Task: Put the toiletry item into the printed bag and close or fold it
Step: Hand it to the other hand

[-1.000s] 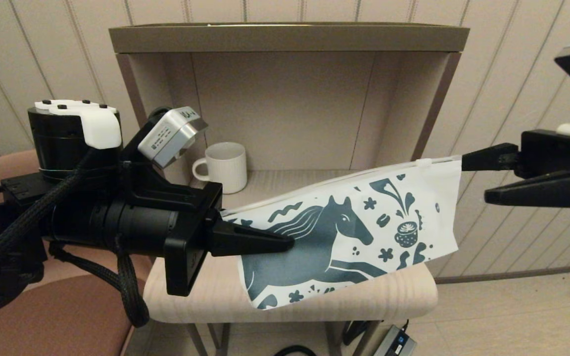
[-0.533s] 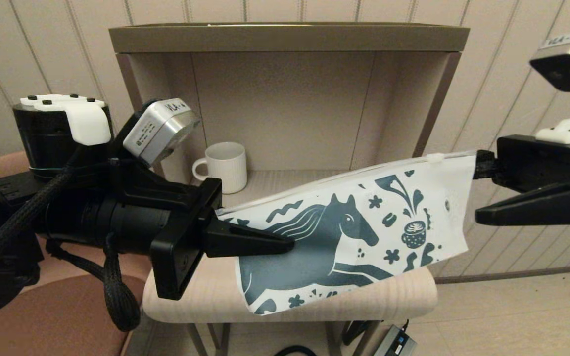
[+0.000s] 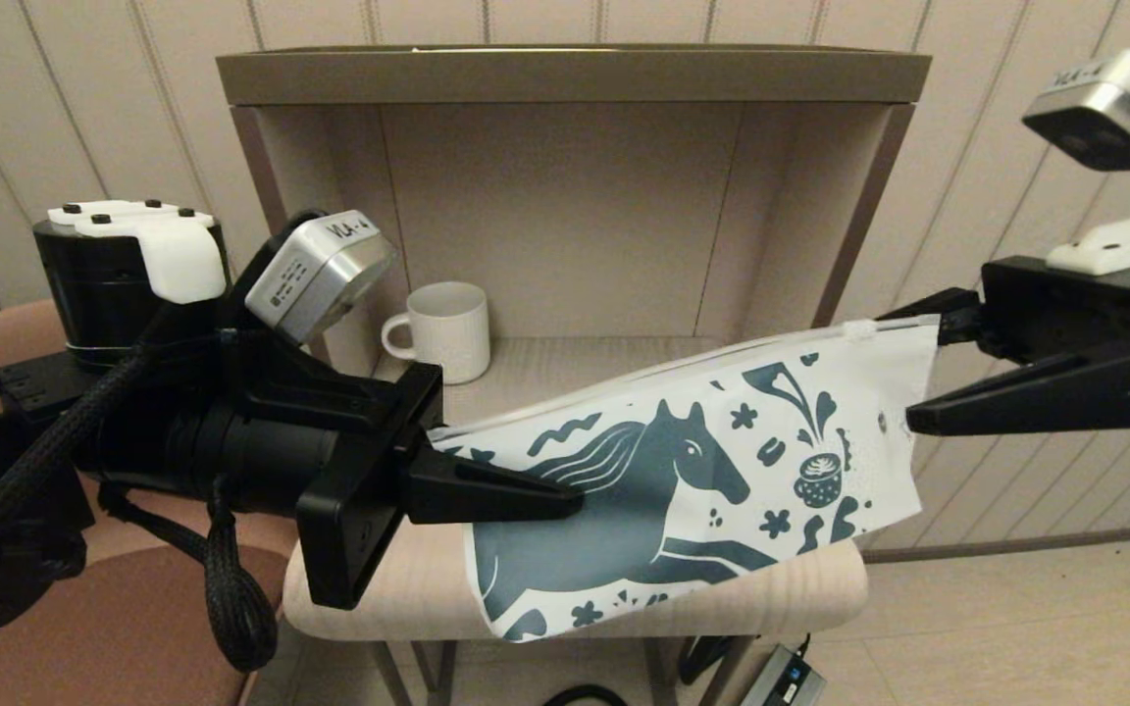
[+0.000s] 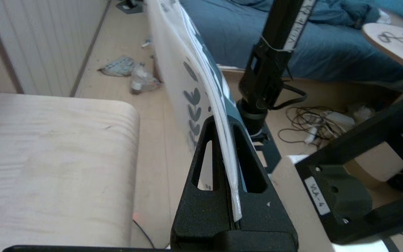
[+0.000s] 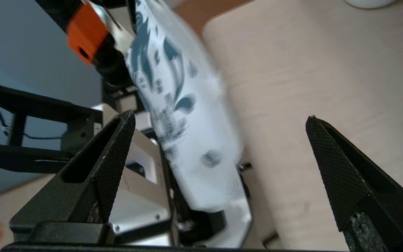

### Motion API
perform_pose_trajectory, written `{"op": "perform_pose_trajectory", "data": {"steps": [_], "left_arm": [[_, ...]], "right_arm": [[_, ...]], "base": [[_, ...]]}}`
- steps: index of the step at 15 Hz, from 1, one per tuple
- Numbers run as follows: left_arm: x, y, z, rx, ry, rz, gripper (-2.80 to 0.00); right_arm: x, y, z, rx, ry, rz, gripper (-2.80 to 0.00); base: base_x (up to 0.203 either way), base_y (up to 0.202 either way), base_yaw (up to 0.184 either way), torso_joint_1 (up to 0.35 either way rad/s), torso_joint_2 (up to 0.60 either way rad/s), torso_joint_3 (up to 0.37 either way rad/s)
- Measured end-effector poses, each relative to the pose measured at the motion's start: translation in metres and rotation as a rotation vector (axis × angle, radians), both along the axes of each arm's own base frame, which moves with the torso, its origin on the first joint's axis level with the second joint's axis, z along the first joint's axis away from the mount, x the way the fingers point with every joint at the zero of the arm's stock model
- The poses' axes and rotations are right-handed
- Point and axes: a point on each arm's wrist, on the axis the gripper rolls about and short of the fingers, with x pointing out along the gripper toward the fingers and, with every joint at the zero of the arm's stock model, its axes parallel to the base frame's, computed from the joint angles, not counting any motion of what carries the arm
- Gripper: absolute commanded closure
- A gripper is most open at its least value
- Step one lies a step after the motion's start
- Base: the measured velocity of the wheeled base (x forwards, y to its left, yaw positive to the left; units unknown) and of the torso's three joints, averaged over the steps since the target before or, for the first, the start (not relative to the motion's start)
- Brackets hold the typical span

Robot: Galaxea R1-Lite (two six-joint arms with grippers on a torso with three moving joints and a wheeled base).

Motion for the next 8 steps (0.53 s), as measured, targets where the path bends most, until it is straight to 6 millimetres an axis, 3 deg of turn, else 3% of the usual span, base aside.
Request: {"op": "perform_pose_trajectory", "data": {"steps": [3,8], "left_arm": [[0.0,0.0,-0.003,-0.003,-0.002,-0.018,0.0],[0.001,-0.001,-0.003,-0.006,-0.005,-0.034,0.0]], "right_arm": [[-0.007,0.014,0.013,-0.125,0.007,-0.006,-2.8],[-0.005,0.035,0.01,-0.265,0.063,0.014,-2.8]], "base": [[0.0,0.0,0.0,0.0,0.0,0.0],[0.0,0.0,0.0,0.0,0.0,0.0]]}}
